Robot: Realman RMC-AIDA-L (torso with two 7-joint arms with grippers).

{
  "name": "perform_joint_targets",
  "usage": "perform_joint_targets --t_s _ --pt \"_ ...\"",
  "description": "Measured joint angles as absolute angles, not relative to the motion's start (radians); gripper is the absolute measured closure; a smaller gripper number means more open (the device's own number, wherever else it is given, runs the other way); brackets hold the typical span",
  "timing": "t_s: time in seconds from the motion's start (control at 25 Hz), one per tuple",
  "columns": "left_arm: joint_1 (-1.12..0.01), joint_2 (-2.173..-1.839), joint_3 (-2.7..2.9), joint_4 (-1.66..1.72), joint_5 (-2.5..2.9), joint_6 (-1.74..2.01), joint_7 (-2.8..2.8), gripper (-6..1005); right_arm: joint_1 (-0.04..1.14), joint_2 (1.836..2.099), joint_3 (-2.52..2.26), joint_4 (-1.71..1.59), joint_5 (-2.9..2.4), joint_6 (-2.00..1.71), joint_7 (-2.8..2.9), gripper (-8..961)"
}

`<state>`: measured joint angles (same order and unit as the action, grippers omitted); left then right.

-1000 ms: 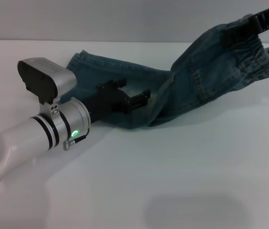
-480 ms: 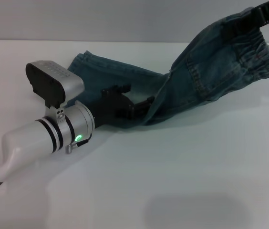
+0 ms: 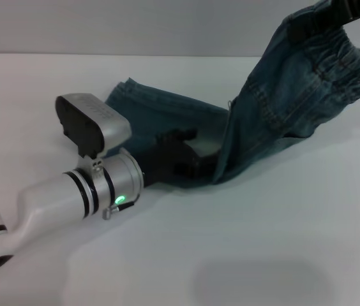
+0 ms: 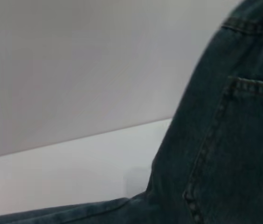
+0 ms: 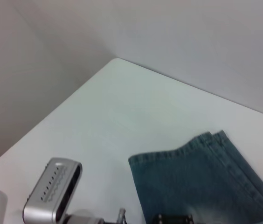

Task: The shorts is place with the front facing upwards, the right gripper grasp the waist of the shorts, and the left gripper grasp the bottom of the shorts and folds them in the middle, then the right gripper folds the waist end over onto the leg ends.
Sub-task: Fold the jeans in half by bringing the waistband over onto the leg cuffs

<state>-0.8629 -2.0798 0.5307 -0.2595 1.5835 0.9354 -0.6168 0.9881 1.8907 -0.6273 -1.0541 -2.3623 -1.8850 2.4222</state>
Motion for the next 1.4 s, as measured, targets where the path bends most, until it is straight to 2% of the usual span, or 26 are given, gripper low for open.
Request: perform_joint_targets --t_s 0.56,1.0,1.4 --pt "-0.834 -2.078 0.214 -0.320 2.035 0.943 -0.628 171 0.996 1.883 -0.632 -0.979 -2.356 -1.862 2.422 908" --pt "-0.802 -2.076 0.159 -0.338 2.104 0.949 -0.621 172 1.019 1.878 -0.640 -0.909 -2.356 -1.856 2.417 907" --pt "-0.771 -2.071 0.095 -0.268 2.105 0.946 -0.618 172 1.014 1.885 -0.642 -0.908 -2.356 -1.855 2.414 906"
